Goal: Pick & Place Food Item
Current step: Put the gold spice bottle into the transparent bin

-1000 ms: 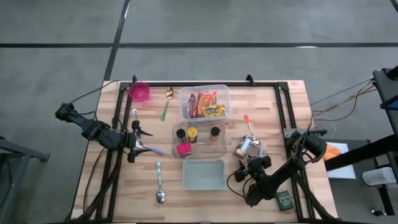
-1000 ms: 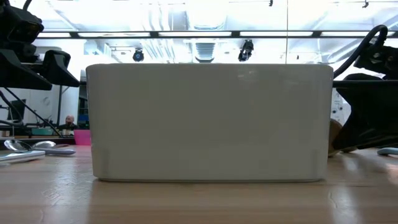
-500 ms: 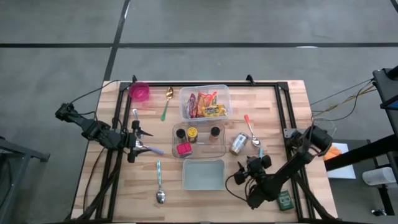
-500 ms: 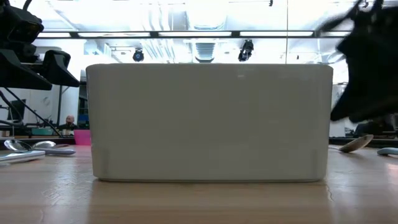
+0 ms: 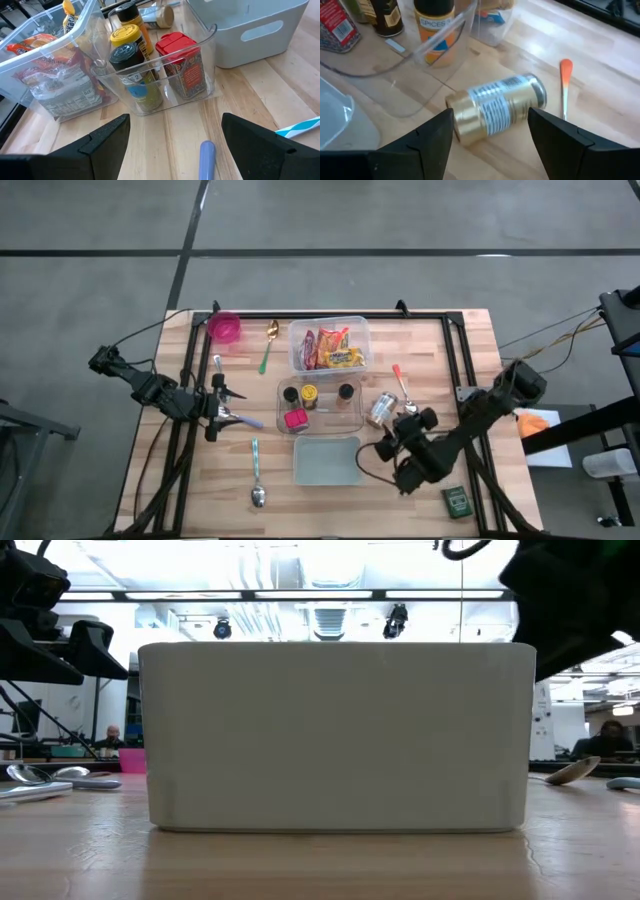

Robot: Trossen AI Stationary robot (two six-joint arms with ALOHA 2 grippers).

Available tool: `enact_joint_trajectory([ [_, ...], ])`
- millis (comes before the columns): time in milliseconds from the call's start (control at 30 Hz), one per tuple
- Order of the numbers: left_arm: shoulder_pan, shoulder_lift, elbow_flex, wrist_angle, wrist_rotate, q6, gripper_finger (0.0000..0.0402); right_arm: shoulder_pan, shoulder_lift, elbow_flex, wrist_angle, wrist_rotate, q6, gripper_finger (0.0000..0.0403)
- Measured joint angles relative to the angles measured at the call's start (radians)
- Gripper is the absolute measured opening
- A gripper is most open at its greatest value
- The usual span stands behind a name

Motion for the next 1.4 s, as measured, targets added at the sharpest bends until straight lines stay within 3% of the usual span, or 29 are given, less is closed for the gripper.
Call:
enact_joint_trajectory([
  [133,-0.001,0.000,0.000,0.000,0.000,0.000,0.0317,-0.055,-0.077,-0.037,0.081,-0.007,-0.149,0.0260],
  [400,-0.001,0.000,0.000,0.000,0.000,0.000,0.0316,-0.146,-0.208,-0.169,0.344,-0.019,-0.425,0.0330],
  [600,0.000,0.000,0.000,0.000,0.000,0.000,0.0316,-0.202,-0.217,-0.232,0.415,-0.096,-0.498,0.0334],
  [1033,0.000,0.000,0.000,0.000,0.000,0.000,0.0316,-0.283,-0.201,-0.213,0.426,-0.243,-0.667,0.0334],
  [1400,0.000,0.000,0.000,0.000,0.000,0.000,0.0316,-0.341,-0.201,-0.224,0.471,-0.268,-0.747,0.0334],
])
